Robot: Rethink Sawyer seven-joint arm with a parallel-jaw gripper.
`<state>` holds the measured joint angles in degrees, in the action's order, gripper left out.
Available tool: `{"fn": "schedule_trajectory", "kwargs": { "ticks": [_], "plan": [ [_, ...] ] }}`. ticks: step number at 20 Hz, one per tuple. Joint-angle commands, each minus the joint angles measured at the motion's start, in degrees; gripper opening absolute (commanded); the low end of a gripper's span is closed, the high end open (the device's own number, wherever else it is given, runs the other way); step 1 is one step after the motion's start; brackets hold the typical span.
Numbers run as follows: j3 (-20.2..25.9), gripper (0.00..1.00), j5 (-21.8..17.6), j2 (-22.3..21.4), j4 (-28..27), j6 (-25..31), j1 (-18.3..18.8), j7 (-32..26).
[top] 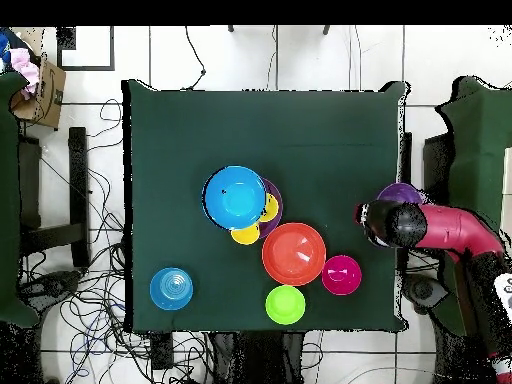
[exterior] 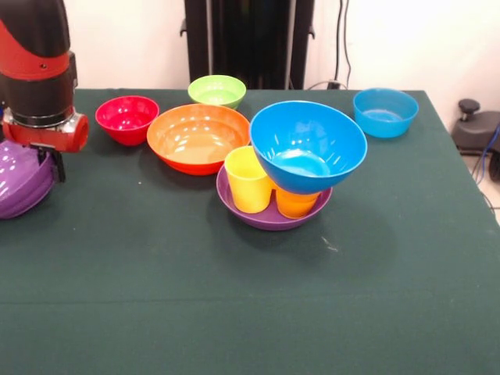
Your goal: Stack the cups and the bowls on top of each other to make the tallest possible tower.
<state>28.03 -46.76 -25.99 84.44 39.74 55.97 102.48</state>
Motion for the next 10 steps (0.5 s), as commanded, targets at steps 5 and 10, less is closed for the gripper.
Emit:
{"fn": "schedule_trajectory", "kwargs": {
  "ticks": [5, 10],
  "plan": [
    [1.2, 0.00, 3.7, 2.0, -1.0, 0.0, 1.2, -4.7],
    [1.2, 0.00, 4.2, 1.6, -1.4, 0.3, 0.7, -5.1]
  ]
}}
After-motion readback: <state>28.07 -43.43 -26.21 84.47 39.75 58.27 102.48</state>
